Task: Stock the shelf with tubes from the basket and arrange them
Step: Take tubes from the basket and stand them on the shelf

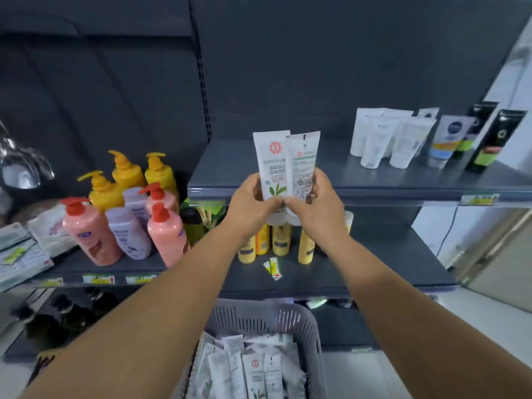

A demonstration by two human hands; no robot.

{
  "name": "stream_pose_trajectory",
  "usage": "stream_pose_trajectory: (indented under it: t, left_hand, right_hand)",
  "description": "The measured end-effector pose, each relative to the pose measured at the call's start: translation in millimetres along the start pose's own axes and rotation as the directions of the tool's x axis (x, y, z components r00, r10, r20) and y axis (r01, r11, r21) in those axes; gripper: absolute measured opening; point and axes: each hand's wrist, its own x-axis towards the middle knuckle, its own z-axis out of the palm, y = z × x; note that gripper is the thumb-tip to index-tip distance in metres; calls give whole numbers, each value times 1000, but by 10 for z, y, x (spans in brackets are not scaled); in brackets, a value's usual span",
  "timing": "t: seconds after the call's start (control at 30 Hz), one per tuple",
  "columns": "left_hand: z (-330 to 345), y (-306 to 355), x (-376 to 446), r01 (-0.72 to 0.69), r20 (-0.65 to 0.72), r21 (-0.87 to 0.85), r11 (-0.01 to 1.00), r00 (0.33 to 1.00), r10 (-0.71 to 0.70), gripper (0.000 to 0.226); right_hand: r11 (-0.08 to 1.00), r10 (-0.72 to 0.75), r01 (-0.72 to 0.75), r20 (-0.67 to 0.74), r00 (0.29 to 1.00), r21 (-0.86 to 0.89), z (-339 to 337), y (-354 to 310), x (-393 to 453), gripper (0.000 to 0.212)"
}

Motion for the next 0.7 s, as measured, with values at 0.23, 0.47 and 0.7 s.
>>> stream_pose_trajectory:
  t: [0.23, 0.47, 0.7]
  left_hand:
    - [325, 271, 839, -60, -81, 129, 990, 994, 71, 38]
    - [708, 168, 1891, 15, -147, 211, 977, 989, 16, 40]
    - [967, -113, 2705, 83, -173, 256, 963, 984, -39, 40]
  right_hand:
    - [1000, -3, 2, -52, 999, -27, -248, 22, 948, 53]
    - [992, 61, -71, -97, 993, -105, -412, 436, 2085, 44]
    - [967, 164, -176, -79, 983, -184, -317, 872, 2851, 45]
